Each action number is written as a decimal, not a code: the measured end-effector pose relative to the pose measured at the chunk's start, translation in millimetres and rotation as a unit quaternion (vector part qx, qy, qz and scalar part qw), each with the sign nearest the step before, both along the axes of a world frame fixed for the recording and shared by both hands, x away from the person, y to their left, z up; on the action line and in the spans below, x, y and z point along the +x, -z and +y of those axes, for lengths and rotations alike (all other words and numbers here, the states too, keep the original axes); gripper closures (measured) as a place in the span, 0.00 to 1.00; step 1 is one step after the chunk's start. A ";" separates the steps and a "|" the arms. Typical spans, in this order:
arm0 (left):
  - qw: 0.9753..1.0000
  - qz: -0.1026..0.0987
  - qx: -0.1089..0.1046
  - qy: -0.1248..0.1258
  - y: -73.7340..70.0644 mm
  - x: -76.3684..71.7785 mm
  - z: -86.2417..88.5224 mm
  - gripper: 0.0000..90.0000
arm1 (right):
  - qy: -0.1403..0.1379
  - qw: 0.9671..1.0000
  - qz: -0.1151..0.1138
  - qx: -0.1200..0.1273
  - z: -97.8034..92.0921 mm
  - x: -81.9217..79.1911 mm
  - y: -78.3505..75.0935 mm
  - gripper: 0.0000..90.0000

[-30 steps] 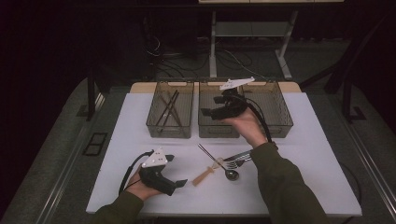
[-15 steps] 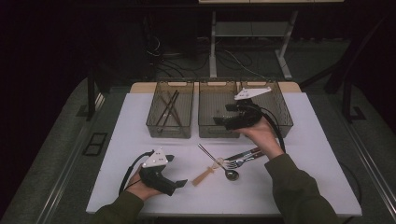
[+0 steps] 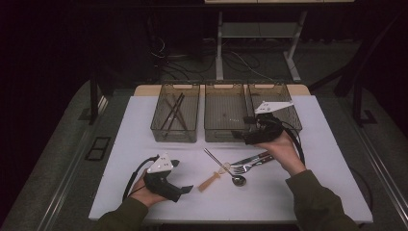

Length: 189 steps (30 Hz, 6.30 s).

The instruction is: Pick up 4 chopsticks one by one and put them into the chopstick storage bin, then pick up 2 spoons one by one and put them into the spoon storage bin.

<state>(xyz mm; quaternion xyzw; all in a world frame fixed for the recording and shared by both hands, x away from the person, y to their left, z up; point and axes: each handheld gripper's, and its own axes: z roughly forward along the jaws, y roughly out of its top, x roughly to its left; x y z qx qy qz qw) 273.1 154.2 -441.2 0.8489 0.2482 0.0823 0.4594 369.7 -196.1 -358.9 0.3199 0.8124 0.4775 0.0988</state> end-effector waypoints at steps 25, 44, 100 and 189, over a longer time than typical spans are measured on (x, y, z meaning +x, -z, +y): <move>1.000 -0.002 0.007 -0.004 -1.0 -0.8 -0.8 0.00 | 0.031 0.999 0.007 -0.012 -66.6 -75.1 48.6 0.16; 1.000 -0.001 0.008 -0.001 -11.6 5.1 -9.4 0.07 | 0.060 0.998 0.021 -0.029 -92.2 -113.6 78.1 0.14; 0.994 0.043 0.103 0.020 3.7 7.9 -89.3 0.78 | 0.072 0.997 0.012 -0.031 -94.1 -112.5 77.1 0.14; 0.995 0.009 0.064 0.080 -50.2 54.6 -85.4 0.86 | 0.072 0.997 0.001 -0.025 -91.3 -113.5 74.1 0.14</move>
